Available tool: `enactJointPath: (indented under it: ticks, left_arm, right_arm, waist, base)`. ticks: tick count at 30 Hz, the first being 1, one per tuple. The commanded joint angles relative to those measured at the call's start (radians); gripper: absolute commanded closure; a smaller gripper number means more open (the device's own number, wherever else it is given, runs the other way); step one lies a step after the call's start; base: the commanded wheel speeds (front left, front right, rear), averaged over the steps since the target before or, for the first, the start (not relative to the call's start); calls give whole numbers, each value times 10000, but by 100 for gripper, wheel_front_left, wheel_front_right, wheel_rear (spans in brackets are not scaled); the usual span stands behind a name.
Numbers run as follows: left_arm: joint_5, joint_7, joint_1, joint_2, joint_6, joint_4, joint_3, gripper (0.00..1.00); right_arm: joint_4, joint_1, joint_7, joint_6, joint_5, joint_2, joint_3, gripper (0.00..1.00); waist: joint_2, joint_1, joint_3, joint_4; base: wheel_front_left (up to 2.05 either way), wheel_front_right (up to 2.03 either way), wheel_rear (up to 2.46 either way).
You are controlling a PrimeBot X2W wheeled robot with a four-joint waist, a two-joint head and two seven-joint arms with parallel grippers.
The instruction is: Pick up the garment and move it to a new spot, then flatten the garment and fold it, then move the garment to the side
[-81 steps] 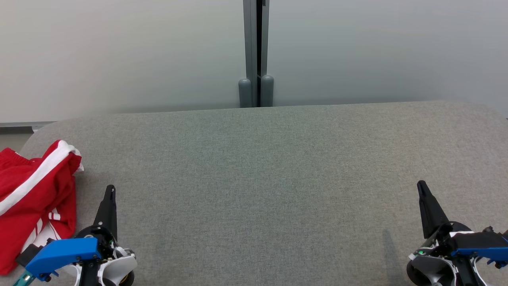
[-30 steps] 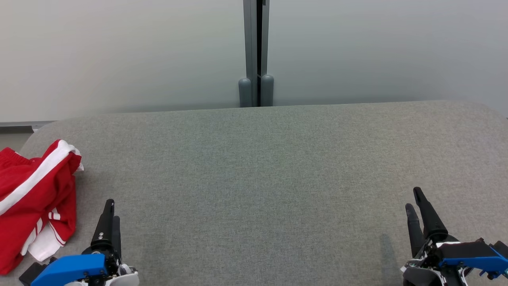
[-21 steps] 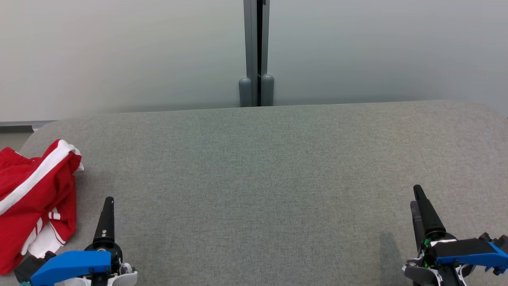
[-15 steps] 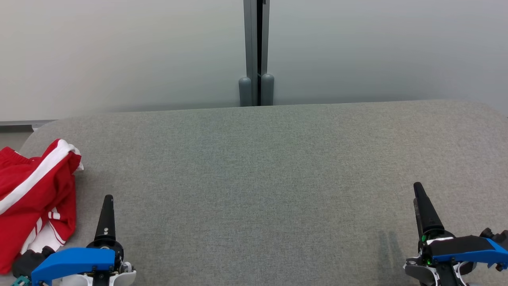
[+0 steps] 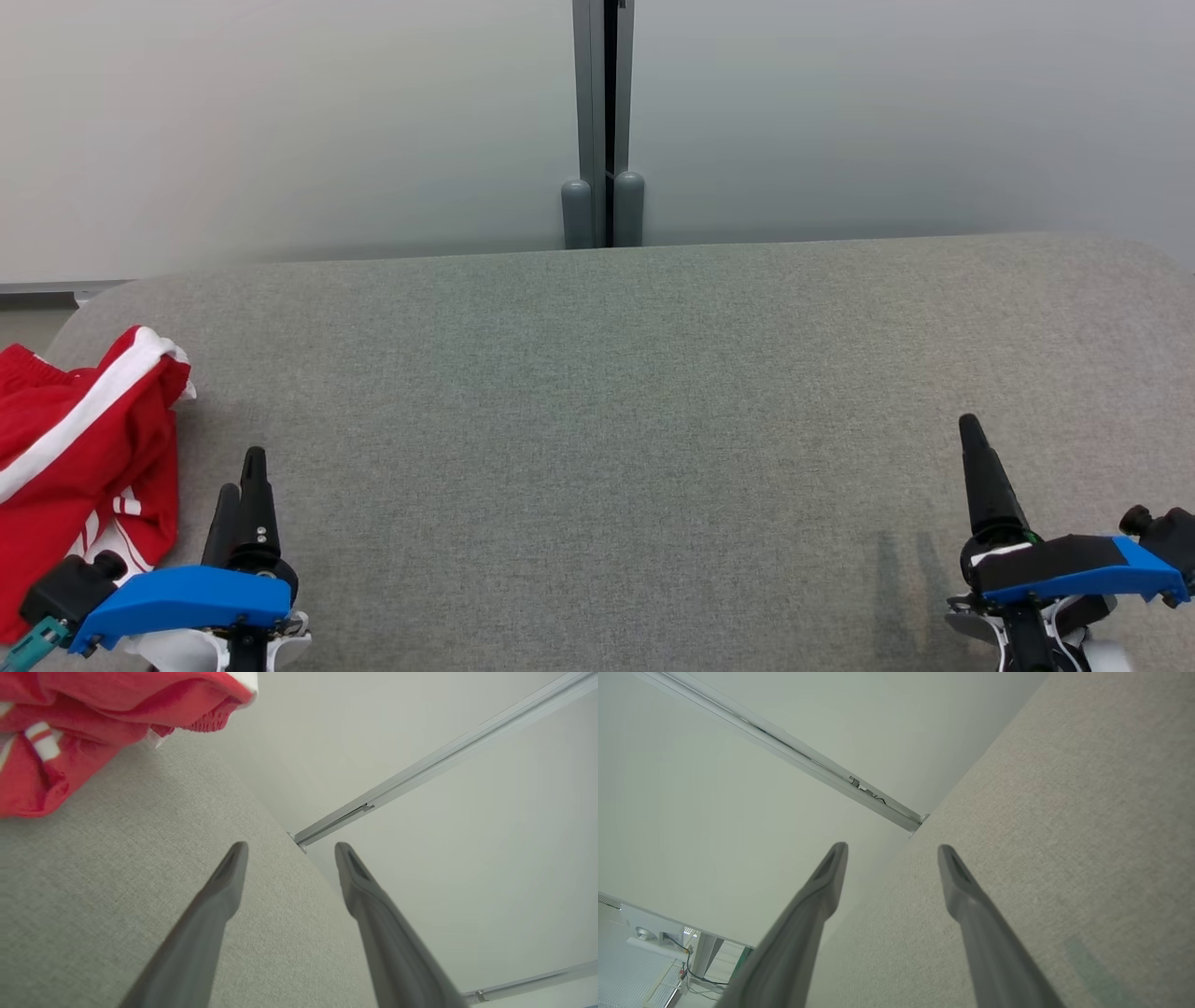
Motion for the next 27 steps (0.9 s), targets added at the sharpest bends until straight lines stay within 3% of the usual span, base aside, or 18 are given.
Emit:
enactJointPath:
  ticks: [1,27]
  left_arm:
    - [416,-115,-334,112,-12,-41,-39,0]
    - [3899,-942,-398,249,-20,759,-226,0]
  right_arm:
    - [-38,-300,-115,11,-417,-76,35,0]
    - [679,-414,-948,18,-4233,-110,186,0]
  waist:
    - [0,0,1,-2]
    - [0,0,105,-15]
  base:
    - [0,0,0]
    - [0,0,0]
